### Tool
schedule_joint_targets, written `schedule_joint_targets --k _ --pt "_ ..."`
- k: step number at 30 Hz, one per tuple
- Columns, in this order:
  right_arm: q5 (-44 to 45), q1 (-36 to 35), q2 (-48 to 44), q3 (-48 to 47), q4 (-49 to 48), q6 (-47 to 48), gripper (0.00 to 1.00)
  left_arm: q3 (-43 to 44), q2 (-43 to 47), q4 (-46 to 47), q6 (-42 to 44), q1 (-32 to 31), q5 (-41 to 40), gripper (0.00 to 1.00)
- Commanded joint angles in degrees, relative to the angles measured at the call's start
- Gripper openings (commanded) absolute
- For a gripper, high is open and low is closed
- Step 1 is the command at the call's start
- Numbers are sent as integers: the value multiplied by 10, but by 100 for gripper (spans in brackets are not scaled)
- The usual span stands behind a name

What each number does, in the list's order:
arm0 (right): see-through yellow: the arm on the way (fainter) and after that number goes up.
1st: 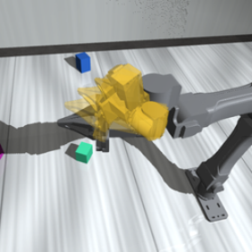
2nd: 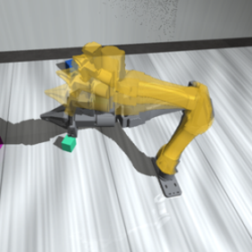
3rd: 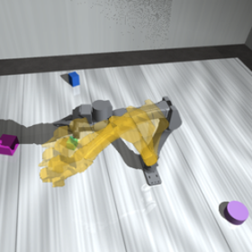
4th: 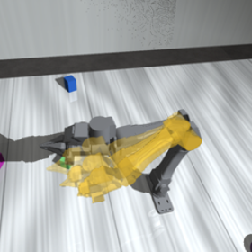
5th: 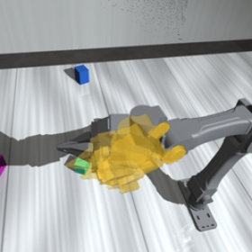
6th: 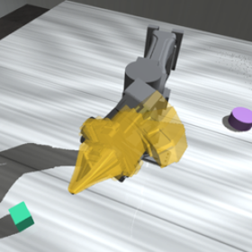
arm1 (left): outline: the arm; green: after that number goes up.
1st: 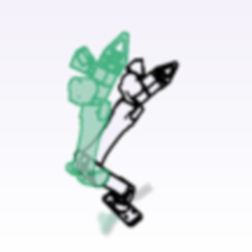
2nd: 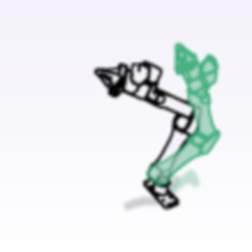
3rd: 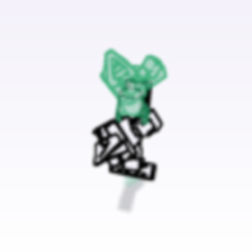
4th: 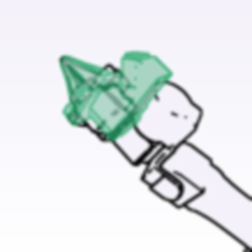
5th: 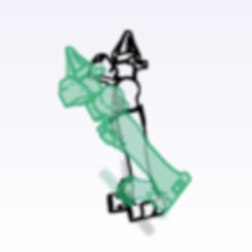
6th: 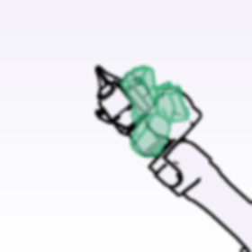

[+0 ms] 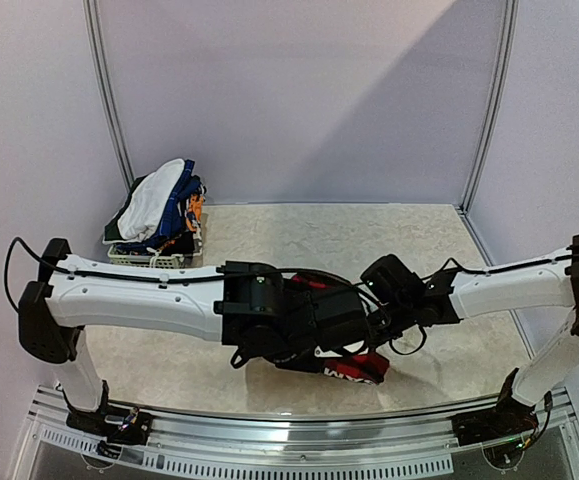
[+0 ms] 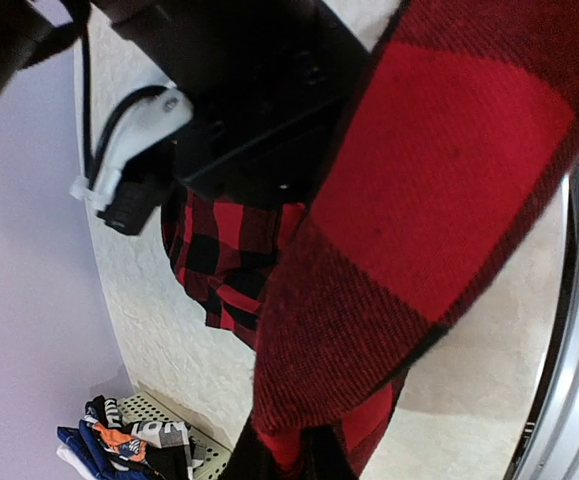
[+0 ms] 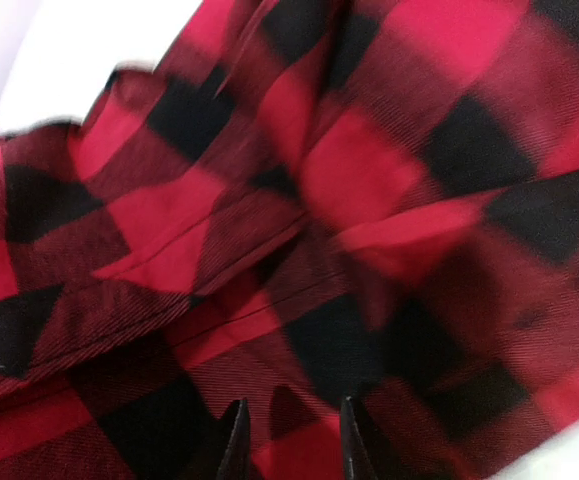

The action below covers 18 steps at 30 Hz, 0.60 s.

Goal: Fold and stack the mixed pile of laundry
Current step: Fold the 2/3-rectangle-folded shirt at the center of the board.

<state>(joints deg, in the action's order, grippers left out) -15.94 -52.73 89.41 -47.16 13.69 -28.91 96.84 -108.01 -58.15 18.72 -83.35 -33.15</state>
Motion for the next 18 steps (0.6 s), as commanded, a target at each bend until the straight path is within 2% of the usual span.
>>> schedule_joint_targets --k 1,12,18 --pt "143 29 -42 -29 78 -27 35 18 5 28 44 30 9 0" --pt "325 84 -129 -7 160 -71 42 60 -37 58 115 94 63 0" --pt "385 103 -183 23 183 -99 43 94 -80 69 155 130 90 0"
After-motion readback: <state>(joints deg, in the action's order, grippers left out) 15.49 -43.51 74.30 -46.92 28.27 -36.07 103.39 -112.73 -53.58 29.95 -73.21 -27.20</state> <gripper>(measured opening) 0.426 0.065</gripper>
